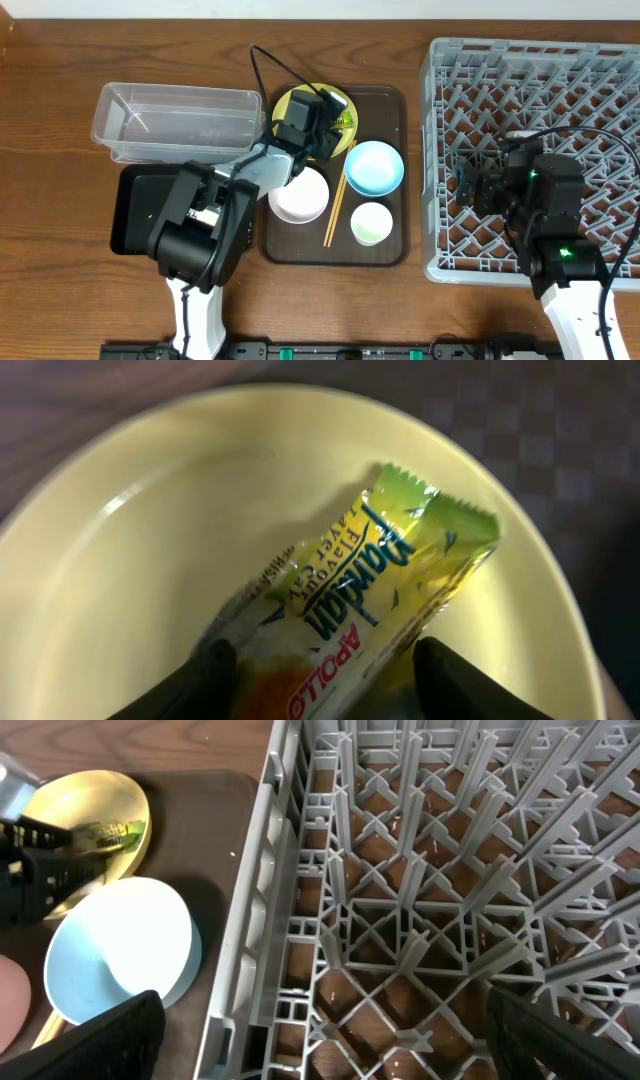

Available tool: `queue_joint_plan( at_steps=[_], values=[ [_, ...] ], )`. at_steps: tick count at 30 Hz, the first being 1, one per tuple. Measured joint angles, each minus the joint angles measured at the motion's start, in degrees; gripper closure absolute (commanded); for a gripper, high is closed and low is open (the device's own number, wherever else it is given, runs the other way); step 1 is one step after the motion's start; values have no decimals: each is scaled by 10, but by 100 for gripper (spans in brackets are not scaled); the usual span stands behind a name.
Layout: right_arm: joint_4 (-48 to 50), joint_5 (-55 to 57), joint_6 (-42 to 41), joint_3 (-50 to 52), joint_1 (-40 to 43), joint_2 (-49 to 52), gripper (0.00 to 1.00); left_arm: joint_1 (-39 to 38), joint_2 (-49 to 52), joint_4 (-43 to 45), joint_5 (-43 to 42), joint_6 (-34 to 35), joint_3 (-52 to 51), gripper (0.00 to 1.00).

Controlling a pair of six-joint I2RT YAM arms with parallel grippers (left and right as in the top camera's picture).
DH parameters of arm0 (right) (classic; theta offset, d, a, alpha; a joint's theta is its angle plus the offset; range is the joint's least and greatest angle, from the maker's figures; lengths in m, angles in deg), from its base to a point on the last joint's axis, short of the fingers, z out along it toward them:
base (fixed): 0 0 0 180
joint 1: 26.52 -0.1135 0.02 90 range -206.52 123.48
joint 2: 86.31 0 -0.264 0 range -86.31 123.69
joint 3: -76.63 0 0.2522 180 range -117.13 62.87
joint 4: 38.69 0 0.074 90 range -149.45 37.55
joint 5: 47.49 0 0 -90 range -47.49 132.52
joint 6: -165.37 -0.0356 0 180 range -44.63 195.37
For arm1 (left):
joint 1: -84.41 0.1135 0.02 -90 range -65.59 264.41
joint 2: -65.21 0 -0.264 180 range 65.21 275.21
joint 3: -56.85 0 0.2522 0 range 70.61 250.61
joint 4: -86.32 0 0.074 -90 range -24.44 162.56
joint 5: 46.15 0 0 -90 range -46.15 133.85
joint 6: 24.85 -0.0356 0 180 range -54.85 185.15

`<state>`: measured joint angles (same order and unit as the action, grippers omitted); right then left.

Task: Sort waste into correct bins and load items into the dishwasher rack
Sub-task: 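Set the bowl down and grasp the Pandan wrapper on the yellow plate, then carry the Pandan wrapper to the clear bin and release it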

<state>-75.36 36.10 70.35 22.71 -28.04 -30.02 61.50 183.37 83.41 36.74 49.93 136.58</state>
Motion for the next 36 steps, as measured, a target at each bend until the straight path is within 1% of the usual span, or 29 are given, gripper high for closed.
queue_joint_plan(
  at_steps=[4, 9, 16, 17, 18, 21, 27, 32, 36],
  values=[
    [0, 0, 0, 0, 0, 0, 1, 0, 0, 3, 3, -1, 0, 52],
    [0, 0, 0, 0, 0, 0, 1, 0, 0, 15, 14, 0, 0, 69],
    [-2, 0, 0, 0, 0, 0, 1, 0, 0, 27, 16, -1, 0, 81],
    [-2, 0, 0, 0, 0, 0, 1, 0, 0, 27, 16, -2, 0, 87],
    [-2, 0, 0, 0, 0, 0, 1, 0, 0, 27, 15, 0, 0, 90],
    [-2, 0, 0, 0, 0, 0, 1, 0, 0, 29, 16, -2, 0, 94],
    [-2, 0, 0, 0, 0, 0, 1, 0, -17, 28, 16, 0, 0, 94],
    [-2, 0, 0, 0, 0, 0, 1, 0, -47, 26, 16, 17, 0, 94],
    [-2, 0, 0, 0, 0, 0, 1, 0, -87, -5, 16, 31, 0, 94]
  ],
)
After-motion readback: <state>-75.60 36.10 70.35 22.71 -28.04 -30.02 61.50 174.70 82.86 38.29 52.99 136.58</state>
